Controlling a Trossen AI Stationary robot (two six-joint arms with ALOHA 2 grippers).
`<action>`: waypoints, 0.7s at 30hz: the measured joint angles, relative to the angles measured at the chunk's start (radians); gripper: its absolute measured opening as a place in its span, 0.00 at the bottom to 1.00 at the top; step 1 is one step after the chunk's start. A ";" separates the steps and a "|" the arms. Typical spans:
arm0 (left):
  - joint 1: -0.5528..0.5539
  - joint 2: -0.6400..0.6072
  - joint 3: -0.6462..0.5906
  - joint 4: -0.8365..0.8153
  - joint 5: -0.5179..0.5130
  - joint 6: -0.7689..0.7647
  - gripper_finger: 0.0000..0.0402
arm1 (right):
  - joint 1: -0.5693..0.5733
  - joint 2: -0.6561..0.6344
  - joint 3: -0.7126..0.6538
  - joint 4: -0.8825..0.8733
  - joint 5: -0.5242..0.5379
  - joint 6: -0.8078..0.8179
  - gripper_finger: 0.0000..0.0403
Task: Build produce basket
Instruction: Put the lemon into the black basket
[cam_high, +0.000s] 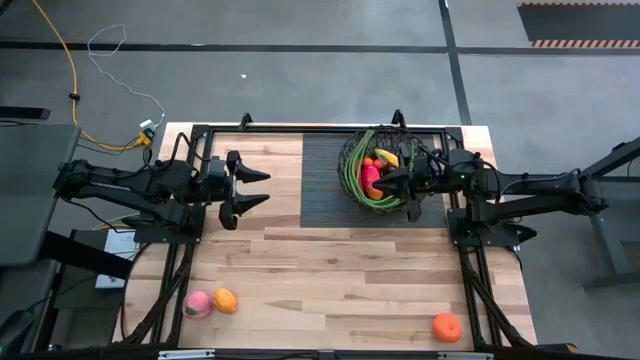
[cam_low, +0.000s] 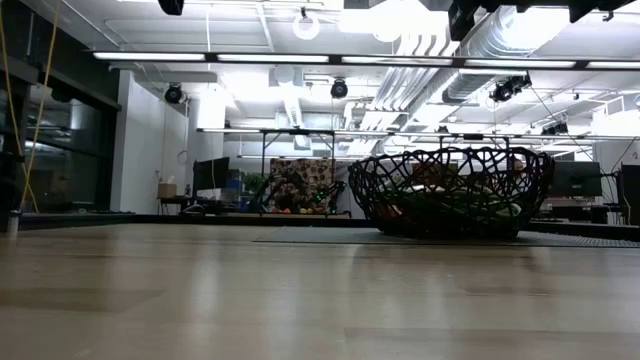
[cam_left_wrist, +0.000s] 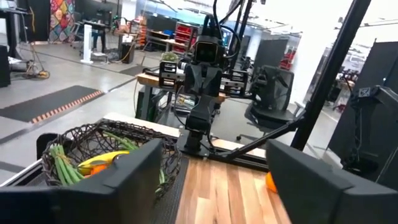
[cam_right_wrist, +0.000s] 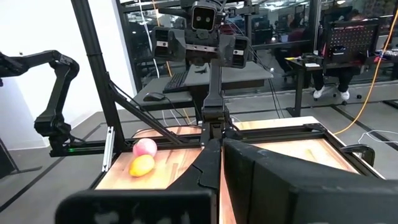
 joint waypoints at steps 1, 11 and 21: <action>0.000 0.000 0.000 0.000 -0.002 0.000 0.72 | 0.000 0.000 0.000 0.000 0.000 0.000 0.00; -0.001 0.000 0.002 0.007 -0.004 0.032 0.89 | 0.000 0.000 0.000 0.000 -0.003 0.000 0.00; -0.141 0.211 0.327 -0.688 0.135 0.050 0.88 | 0.000 0.000 0.000 -0.004 -0.003 0.000 0.00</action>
